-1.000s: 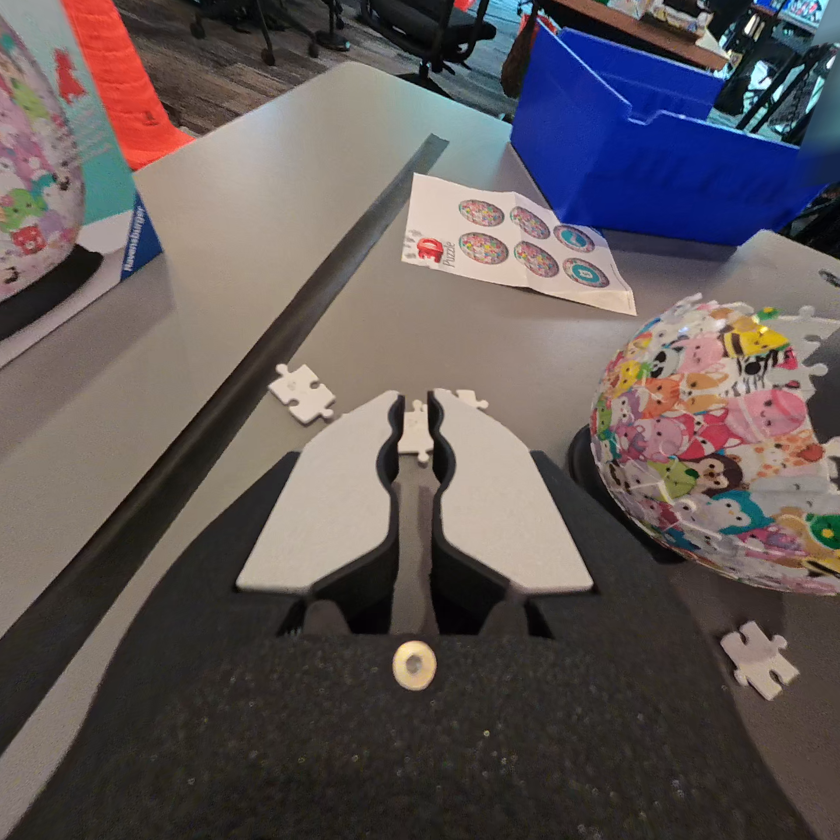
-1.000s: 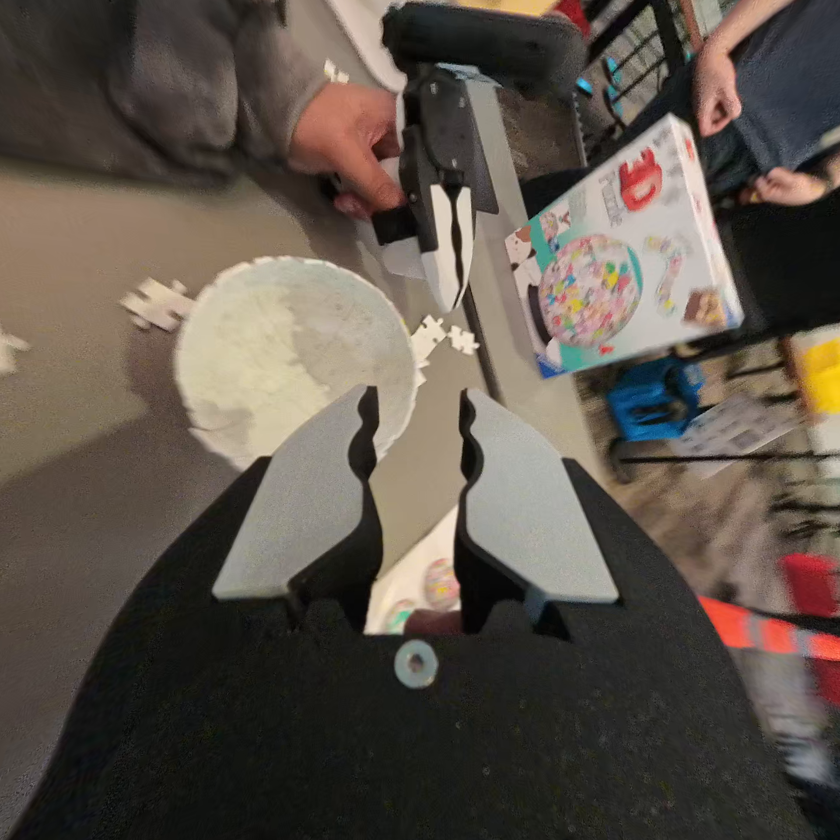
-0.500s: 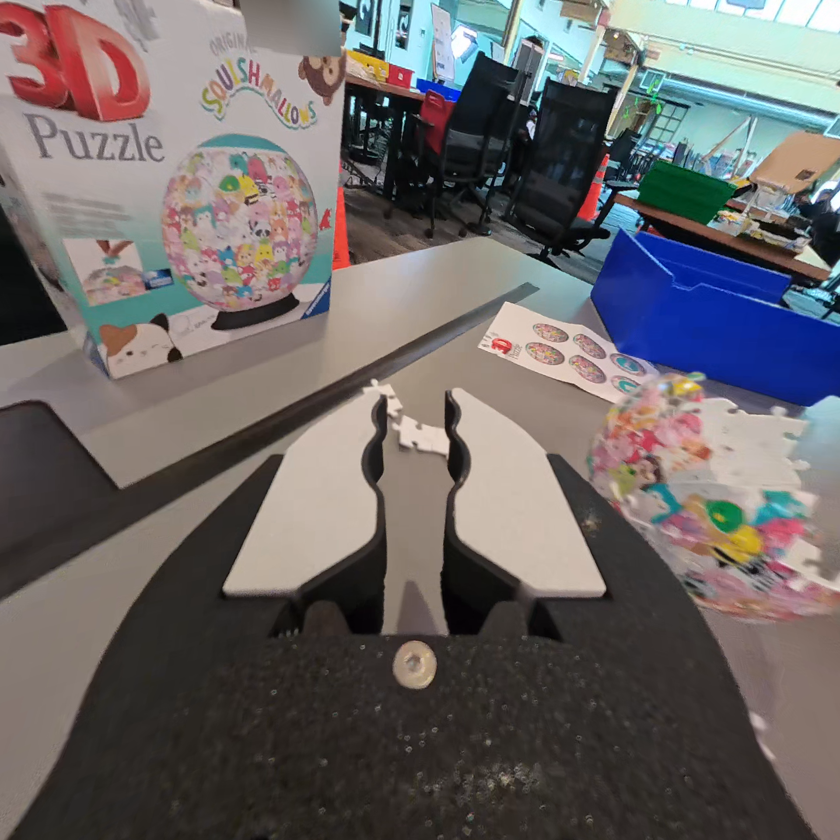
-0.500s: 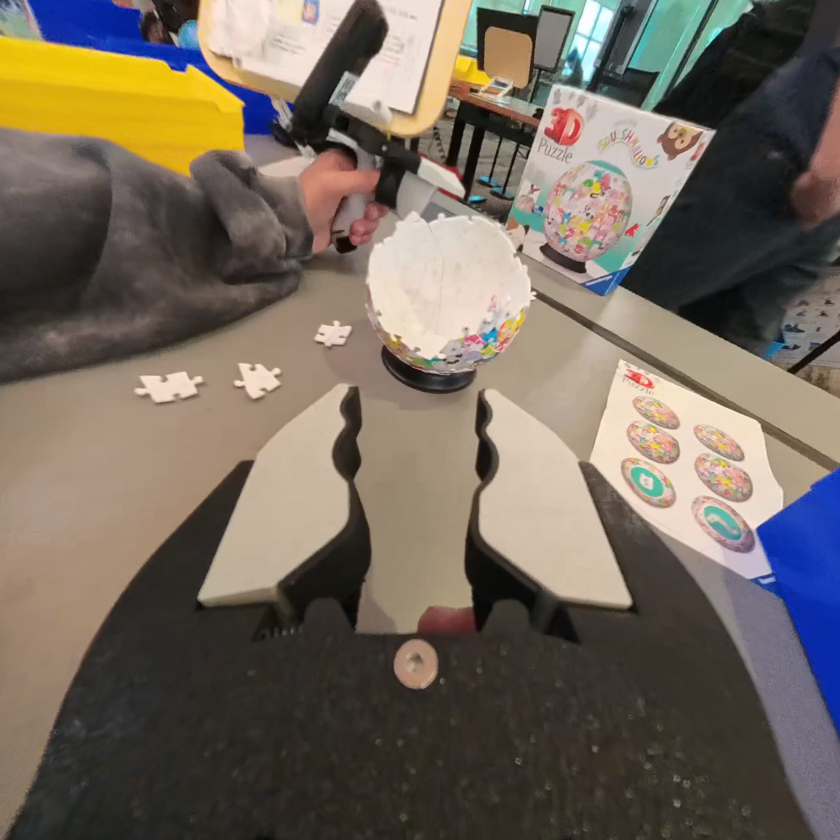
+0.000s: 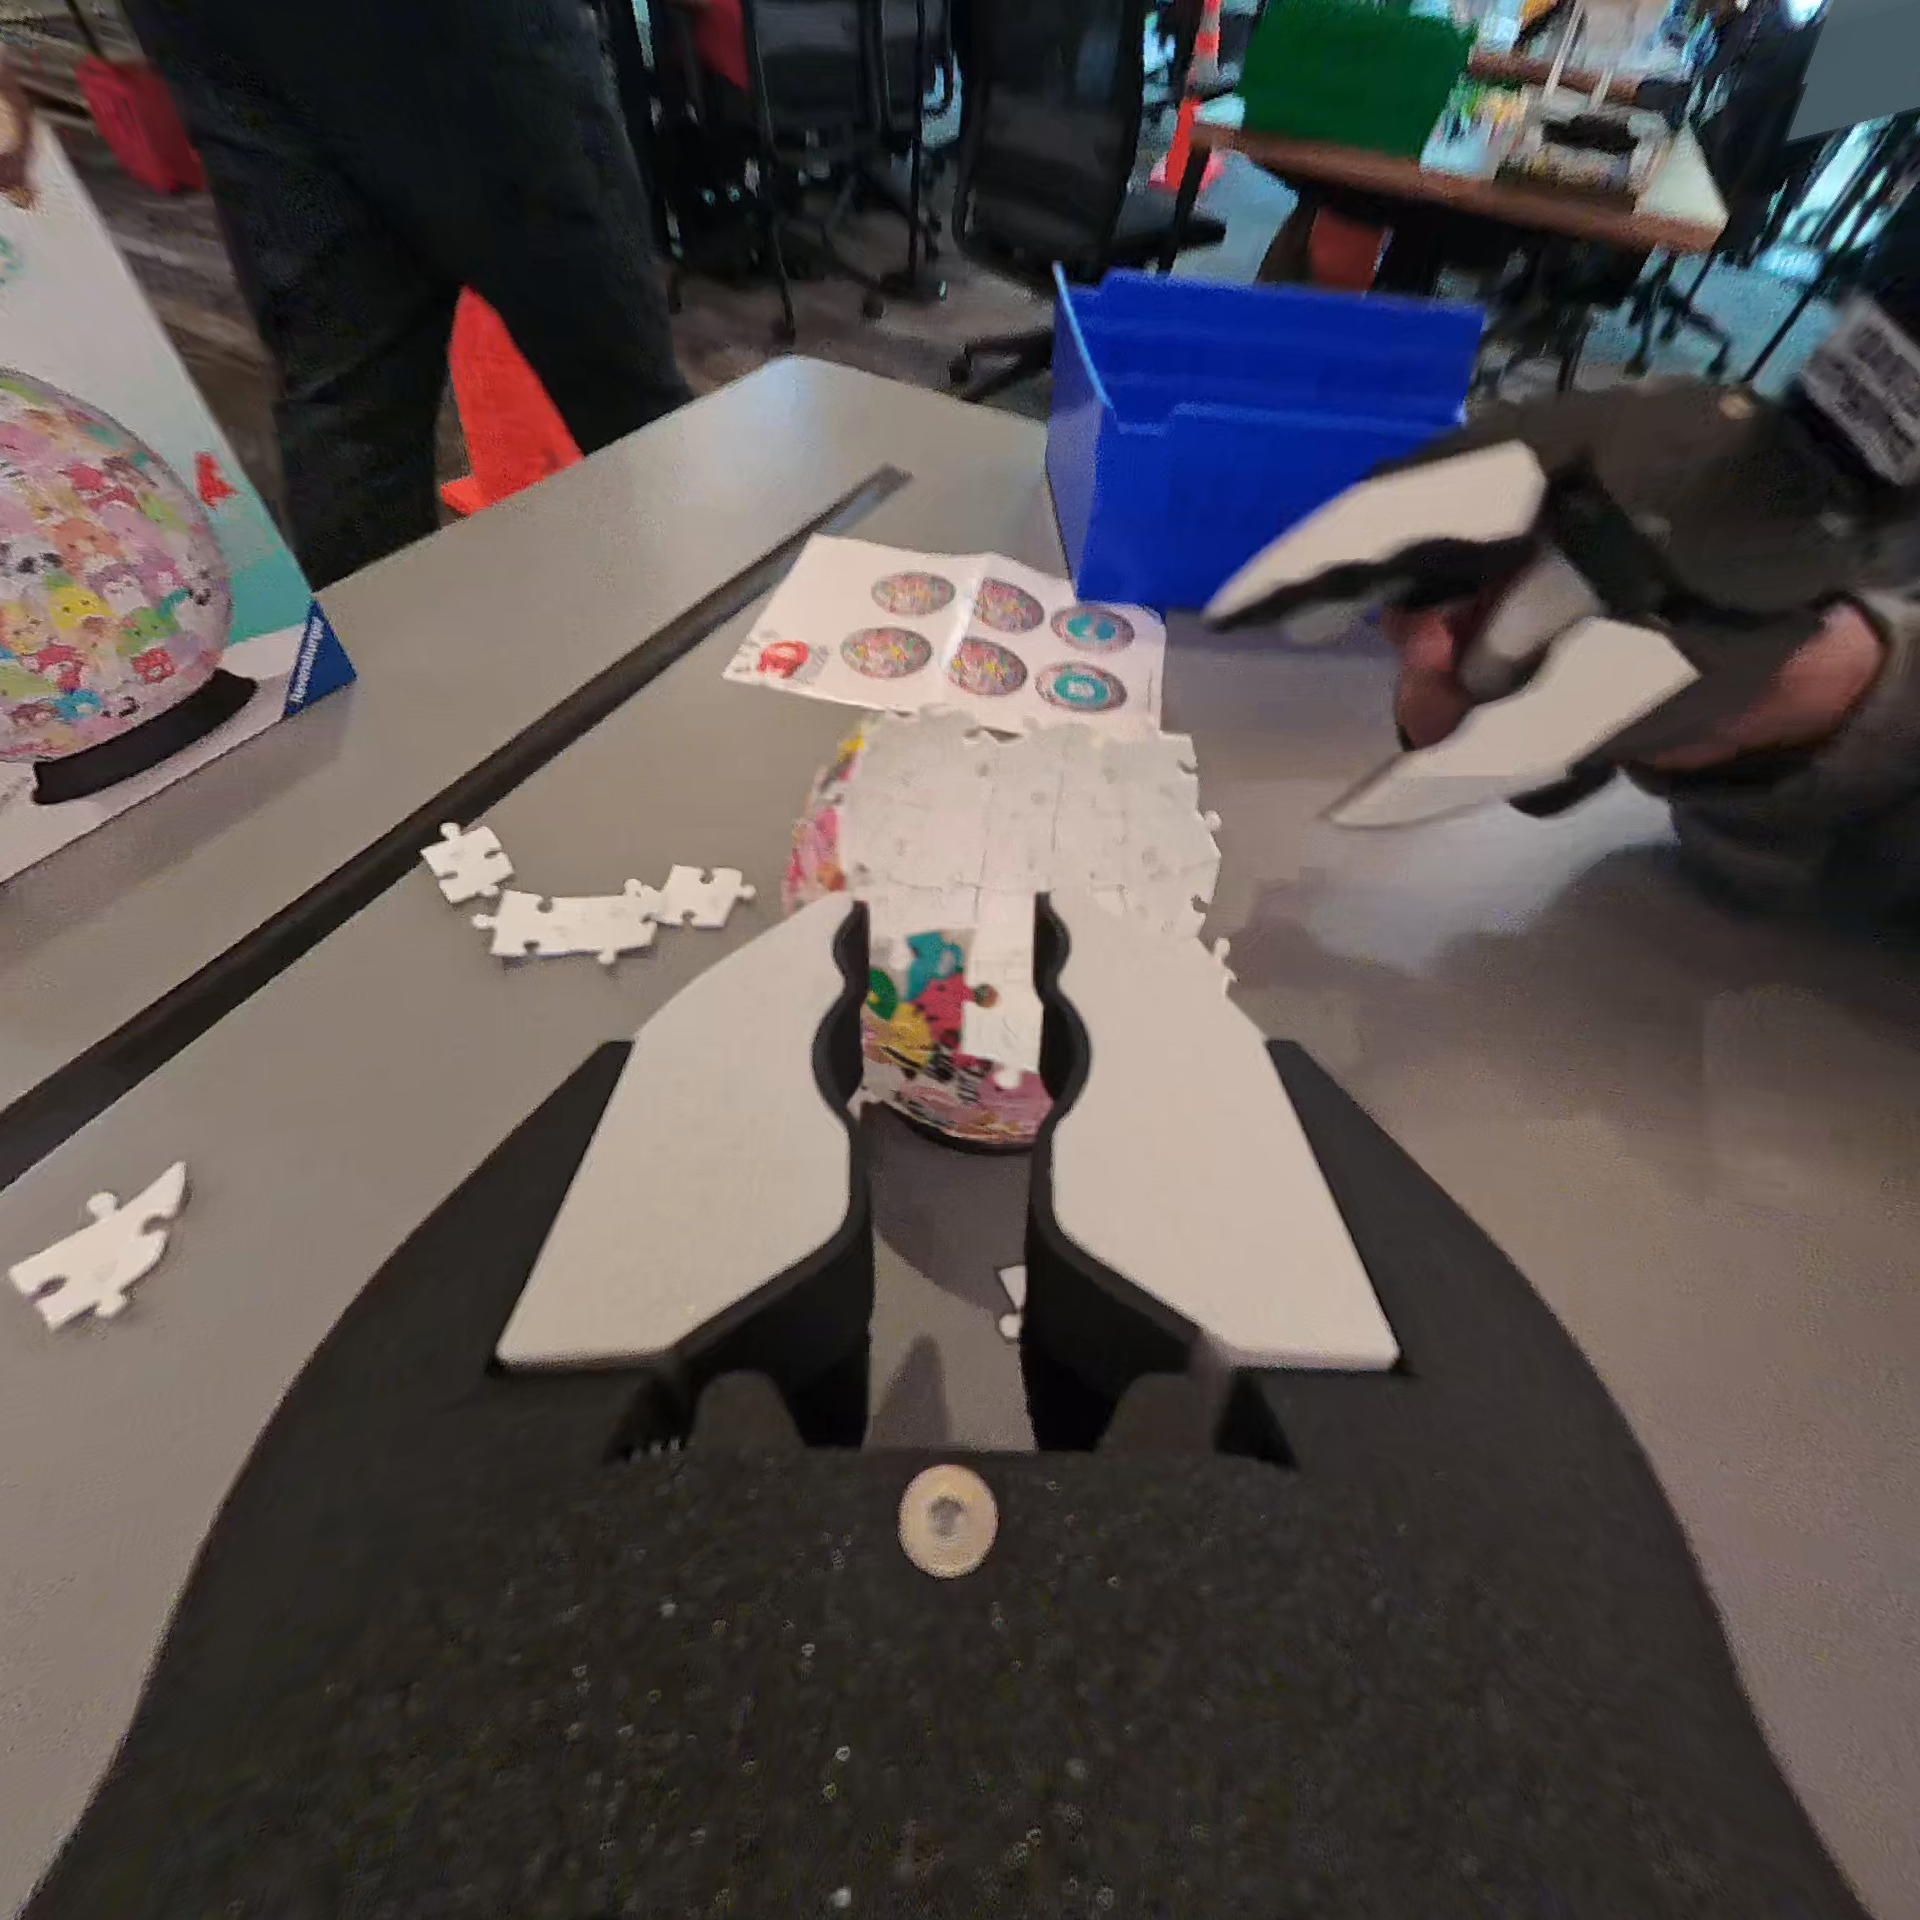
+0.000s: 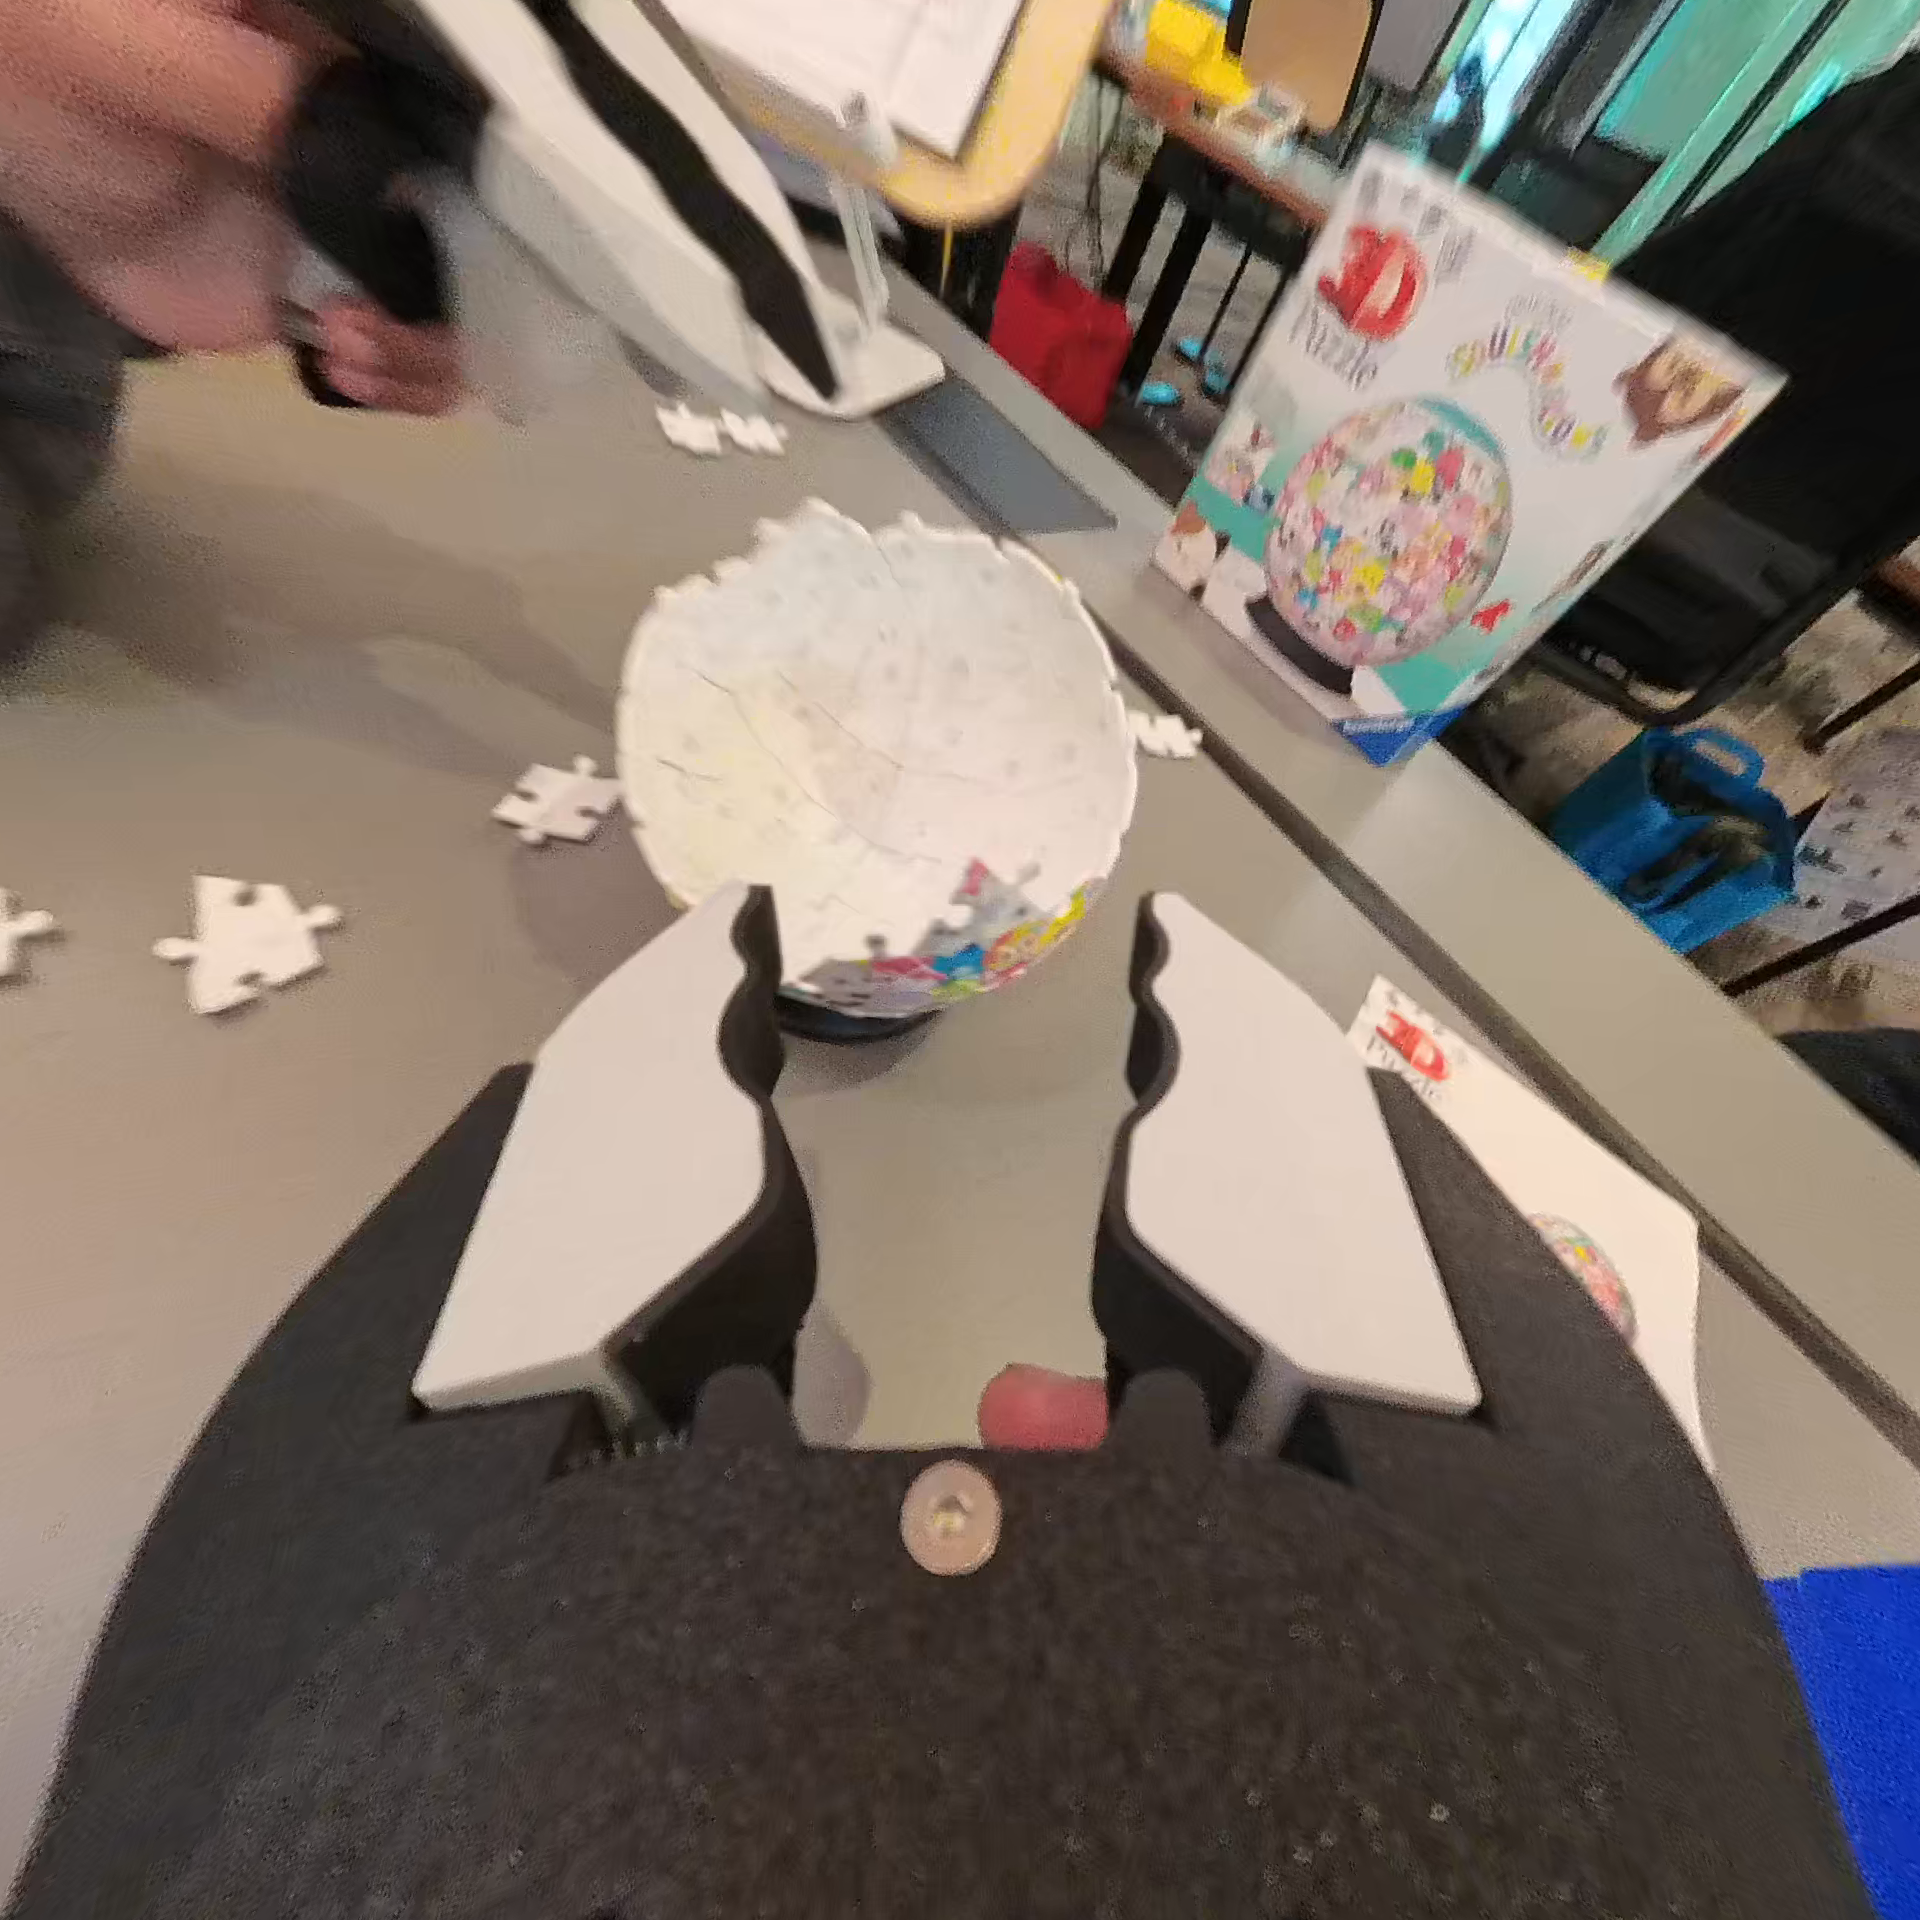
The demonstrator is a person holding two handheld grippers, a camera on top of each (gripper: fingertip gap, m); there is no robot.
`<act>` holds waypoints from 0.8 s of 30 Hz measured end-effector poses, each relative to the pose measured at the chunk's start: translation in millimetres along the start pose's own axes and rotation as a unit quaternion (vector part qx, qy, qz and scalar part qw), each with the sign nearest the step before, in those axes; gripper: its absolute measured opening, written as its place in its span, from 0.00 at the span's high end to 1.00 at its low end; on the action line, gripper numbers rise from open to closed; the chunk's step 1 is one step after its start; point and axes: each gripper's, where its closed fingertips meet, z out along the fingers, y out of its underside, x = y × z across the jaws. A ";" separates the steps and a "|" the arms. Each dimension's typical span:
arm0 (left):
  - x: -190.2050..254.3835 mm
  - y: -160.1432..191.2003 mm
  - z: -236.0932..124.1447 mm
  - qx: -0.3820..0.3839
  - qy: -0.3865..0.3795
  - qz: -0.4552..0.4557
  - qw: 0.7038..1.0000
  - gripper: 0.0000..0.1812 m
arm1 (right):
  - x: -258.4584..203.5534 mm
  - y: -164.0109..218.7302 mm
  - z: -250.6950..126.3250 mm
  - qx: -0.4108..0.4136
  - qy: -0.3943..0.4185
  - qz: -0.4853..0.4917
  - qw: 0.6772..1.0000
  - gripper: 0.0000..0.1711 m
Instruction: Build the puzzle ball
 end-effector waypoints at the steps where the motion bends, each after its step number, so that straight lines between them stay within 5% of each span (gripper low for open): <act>1: 3.0 3.6 3.1 -0.010 -0.003 0.003 1.000 0.83 | 5.2 7.4 9.5 -0.018 -0.005 0.013 1.000 0.59; 6: -2.8 24.2 15.9 -0.026 -0.003 -0.066 0.997 0.58 | 1.4 16.0 28.3 -0.028 -0.059 0.134 0.989 0.50; 11: -0.8 29.6 24.0 0.007 0.095 -0.192 0.977 0.54 | -7.3 26.0 43.8 -0.061 -0.111 0.226 0.966 0.45; 15: 3.9 34.2 27.2 0.003 0.153 -0.243 0.958 0.56 | -18.8 27.6 51.5 -0.073 -0.150 0.297 0.940 0.46; 24: -0.4 46.8 31.9 -0.052 0.154 -0.286 0.945 0.64 | -15.1 26.3 44.2 -0.152 -0.183 0.435 0.868 0.58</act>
